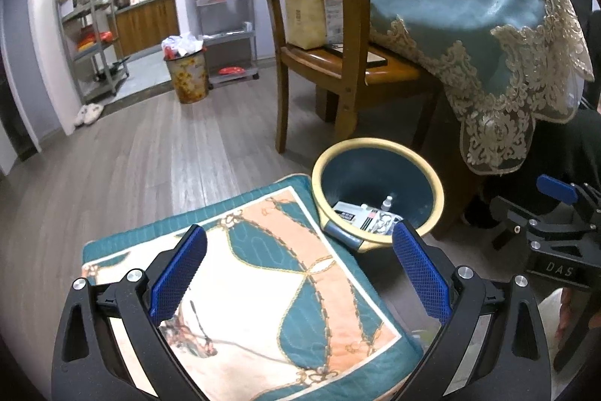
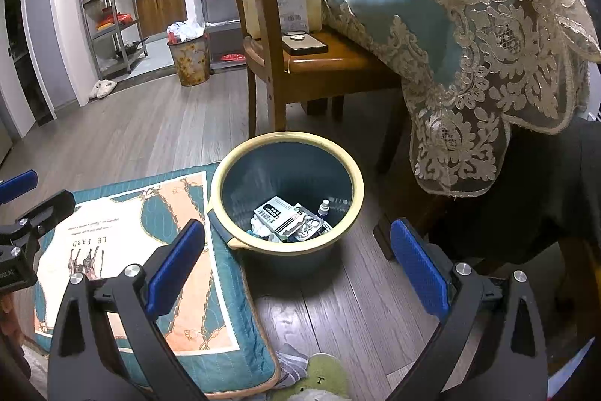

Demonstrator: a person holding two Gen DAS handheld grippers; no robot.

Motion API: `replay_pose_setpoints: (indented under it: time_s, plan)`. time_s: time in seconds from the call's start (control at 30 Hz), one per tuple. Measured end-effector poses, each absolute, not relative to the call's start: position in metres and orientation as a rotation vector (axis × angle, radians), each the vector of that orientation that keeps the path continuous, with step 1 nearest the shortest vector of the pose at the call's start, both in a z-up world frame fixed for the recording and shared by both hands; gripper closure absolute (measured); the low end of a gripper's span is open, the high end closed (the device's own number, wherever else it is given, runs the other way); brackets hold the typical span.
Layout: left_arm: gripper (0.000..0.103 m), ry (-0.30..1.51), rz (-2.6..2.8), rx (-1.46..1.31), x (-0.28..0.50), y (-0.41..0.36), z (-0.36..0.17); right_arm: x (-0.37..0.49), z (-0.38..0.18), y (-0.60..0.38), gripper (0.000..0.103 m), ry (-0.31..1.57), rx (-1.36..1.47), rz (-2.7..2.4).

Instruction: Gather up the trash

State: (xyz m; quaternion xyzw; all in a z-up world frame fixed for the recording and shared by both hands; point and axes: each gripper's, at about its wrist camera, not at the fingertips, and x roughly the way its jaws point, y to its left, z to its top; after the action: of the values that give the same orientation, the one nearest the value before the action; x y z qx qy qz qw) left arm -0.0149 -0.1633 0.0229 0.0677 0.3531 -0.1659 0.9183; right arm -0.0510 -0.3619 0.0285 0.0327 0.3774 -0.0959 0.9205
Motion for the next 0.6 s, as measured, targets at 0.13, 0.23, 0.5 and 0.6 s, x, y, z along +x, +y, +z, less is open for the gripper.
replay_pose_setpoints:
  time_s: [0.13,0.23,0.5,0.6]
  plan:
    - [0.005,0.727,-0.343,0.142,-0.0152,-0.1637,0.0224,-0.0496,0.0268,-0.3609,0.006,0.780,0.059,-0.197]
    - [0.005,0.726,-0.343,0.148,-0.0159,-0.1641,0.0227,-0.0483,0.0254,-0.3616,0.006,0.782,0.057,-0.195]
    - [0.005,0.726,-0.342,0.148,-0.0162,-0.1642,0.0227,-0.0489,0.0254,-0.3604,0.006,0.784,0.056,-0.196]
    - [0.005,0.722,-0.343,0.158,-0.0174,-0.1643,0.0220,-0.0488,0.0253,-0.3604,0.006,0.784,0.057,-0.196]
